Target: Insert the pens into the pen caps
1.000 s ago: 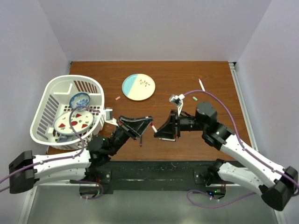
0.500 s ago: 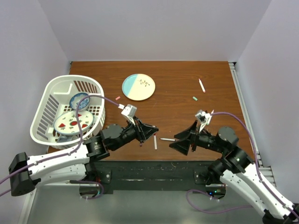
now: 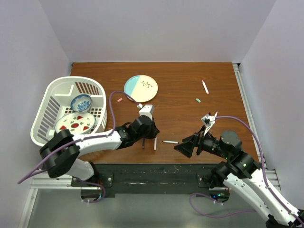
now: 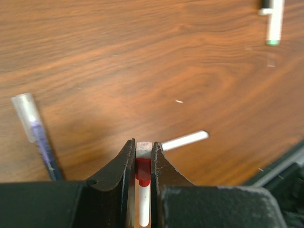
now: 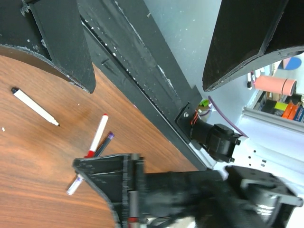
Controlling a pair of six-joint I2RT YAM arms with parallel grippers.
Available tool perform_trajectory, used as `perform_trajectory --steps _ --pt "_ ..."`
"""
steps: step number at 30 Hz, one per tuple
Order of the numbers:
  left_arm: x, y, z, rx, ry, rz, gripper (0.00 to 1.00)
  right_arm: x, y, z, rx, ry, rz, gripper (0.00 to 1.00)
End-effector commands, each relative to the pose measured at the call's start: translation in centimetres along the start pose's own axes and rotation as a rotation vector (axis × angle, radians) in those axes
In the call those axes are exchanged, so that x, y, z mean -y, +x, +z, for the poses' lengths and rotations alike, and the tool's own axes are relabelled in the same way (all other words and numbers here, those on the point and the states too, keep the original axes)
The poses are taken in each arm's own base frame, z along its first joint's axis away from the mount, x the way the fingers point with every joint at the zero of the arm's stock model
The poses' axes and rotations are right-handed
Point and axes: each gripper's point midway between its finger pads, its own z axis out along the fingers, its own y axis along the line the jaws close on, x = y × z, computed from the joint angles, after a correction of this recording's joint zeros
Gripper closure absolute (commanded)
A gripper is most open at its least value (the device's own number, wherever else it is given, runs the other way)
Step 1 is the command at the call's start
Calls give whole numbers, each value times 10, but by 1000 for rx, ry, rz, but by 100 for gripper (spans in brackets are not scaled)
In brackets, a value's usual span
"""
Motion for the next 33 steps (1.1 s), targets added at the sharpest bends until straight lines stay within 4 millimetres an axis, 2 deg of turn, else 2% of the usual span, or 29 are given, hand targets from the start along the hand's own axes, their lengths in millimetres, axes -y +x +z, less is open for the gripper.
perform_trajectory --steps 1,5,8,11,12,18,21,23,24,26,27,29,30,32,33 --pt "-11 -14 21 16 -59 -45 100 -5 -13 -3 46 7 6 1" --pt "-26 -9 35 -8 -117 -60 95 -2 -11 -3 40 19 11 1" --pt "-37 -2 44 -38 -155 -73 87 11 -7 -3 25 88 21 1" --pt "-39 -1 47 -54 -173 -72 72 23 -3 -5 0 159 15 2" --pt "-39 -3 47 -50 -173 -72 65 25 -5 -6 2 174 13 2" --pt "-26 -32 26 6 -150 -56 48 37 -6 -5 -16 248 13 2" --pt "-13 -61 1 71 -110 -45 40 50 -11 -1 -18 322 -8 3" --pt "-13 -72 -14 98 -109 -24 31 62 -18 1 -11 386 -40 3" --pt "-8 -87 -30 144 -89 -26 24 67 -20 4 -25 419 -49 3" --pt "-8 -96 -47 175 -83 6 14 78 -23 7 -47 479 -80 3" --pt "-7 -108 -63 223 -72 7 11 84 -32 6 -26 531 -89 3" --pt "-14 -112 -80 246 -89 35 0 102 -34 12 -42 629 -69 3" --pt "-17 -121 -97 291 -94 33 0 106 -39 14 -35 658 -73 4" --pt "-29 -120 -112 301 -128 64 0 113 -35 28 -101 660 -118 5" --pt "-33 -124 -126 334 -128 66 0 113 -34 33 -133 646 -143 5"
